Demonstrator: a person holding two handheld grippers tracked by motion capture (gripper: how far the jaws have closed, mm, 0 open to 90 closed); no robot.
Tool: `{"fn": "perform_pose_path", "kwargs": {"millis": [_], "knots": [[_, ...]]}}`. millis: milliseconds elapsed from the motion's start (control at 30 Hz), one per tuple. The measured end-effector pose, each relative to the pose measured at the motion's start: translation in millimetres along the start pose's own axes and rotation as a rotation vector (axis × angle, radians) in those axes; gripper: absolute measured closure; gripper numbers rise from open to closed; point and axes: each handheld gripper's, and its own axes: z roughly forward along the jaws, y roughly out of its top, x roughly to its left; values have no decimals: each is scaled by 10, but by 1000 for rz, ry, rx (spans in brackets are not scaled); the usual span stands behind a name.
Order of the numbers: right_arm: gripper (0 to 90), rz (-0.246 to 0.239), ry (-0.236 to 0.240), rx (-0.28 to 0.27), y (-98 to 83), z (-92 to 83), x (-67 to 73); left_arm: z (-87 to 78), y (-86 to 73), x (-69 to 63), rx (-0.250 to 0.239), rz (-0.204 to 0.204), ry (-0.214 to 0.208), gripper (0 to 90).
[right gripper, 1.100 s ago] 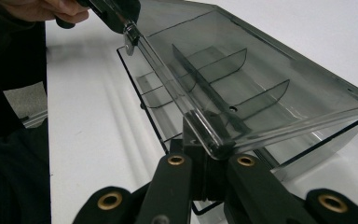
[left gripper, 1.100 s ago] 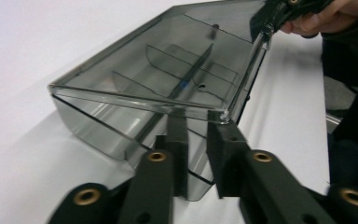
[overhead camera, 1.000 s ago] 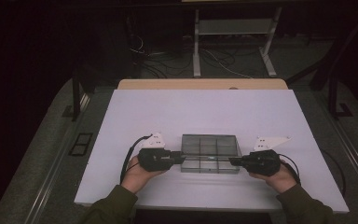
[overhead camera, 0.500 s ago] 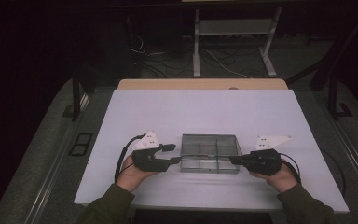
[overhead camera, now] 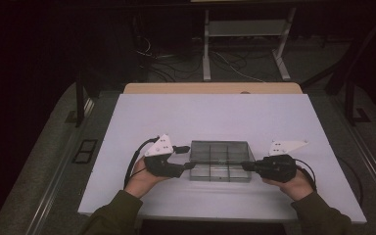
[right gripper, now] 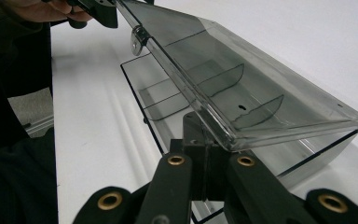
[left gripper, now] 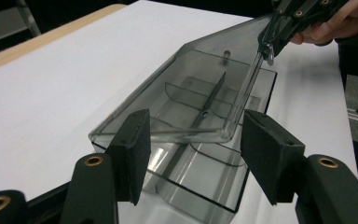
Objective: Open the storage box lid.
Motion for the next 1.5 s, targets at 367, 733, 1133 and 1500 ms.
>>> {"fn": "perform_pose_path", "kwargs": {"millis": [367,733,1133,1500], "knots": [[890,6,5,-1,9,-2,-11,97,50,-5,-11,47,-24,430],[890,3,6,-4,39,-12,-20,96,47,-22,-3,88,11,454],[795,20,12,0,31,-41,-27,79,88,-1,-26,111,31,530],[561,35,-40,-2,-20,-125,-85,67,175,60,-31,118,28,593]]}}
